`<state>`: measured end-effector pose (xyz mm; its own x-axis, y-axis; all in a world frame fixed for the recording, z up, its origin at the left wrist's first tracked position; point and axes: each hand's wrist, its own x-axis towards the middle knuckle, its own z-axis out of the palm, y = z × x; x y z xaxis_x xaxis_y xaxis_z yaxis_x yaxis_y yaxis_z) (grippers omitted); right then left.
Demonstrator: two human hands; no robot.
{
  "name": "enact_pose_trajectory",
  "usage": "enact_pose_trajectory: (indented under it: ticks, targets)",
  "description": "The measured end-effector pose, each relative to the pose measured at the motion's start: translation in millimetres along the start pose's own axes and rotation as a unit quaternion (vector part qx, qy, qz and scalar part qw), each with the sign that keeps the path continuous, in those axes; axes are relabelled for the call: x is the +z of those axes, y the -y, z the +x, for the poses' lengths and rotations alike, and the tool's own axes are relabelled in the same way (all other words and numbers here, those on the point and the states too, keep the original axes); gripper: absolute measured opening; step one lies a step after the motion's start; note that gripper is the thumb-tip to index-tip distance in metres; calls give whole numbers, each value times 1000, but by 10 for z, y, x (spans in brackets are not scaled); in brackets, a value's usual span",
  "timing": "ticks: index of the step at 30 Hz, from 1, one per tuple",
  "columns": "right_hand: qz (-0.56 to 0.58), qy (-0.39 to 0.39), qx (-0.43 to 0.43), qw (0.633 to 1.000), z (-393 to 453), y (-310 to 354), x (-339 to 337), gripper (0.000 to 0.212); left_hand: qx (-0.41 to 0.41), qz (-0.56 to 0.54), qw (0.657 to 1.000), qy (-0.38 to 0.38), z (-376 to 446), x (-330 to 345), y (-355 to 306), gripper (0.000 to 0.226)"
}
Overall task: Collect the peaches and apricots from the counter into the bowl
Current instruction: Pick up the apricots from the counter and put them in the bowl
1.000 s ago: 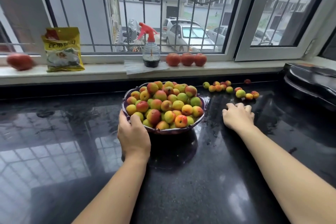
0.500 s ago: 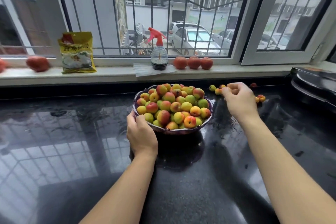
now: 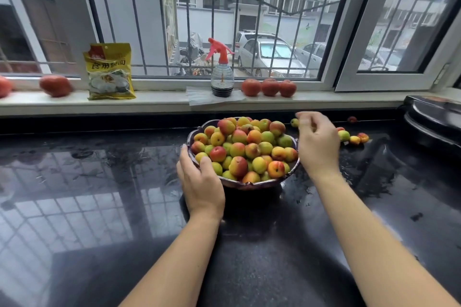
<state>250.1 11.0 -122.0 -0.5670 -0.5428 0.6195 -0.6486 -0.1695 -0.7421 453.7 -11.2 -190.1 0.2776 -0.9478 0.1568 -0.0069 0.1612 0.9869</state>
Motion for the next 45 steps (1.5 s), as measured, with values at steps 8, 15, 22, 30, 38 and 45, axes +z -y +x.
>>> enact_pose_trajectory:
  ticks: [8, 15, 22, 30, 38, 45]
  targets:
    - [-47, 54, 221, 973, -79, -688, -17, 29, -2, -17, 1000, 23, -50, -8, -44, 69]
    - [75, 148, 263, 950, 121, -624, 120, 53, -32, -71, 997, -8, -55, -56, -100, 38]
    - [-344, 237, 93, 904, 701, -1095, 185, 49, 10, -16, 1000, -5, -53, 24, -54, 67]
    - [-439, 347, 68, 826, 1061, -1390, 406, 63, 18, -4, 1000, -15, -11, 72, -4, 72]
    - [-345, 57, -62, 935, 700, -1360, 216, 18, 17, 3, 1000, -8, -23, 50, -20, 70]
    - [-273, 313, 10, 910, 618, -1270, 102, 43, 23, -10, 1000, -7, -33, 52, -23, 64]
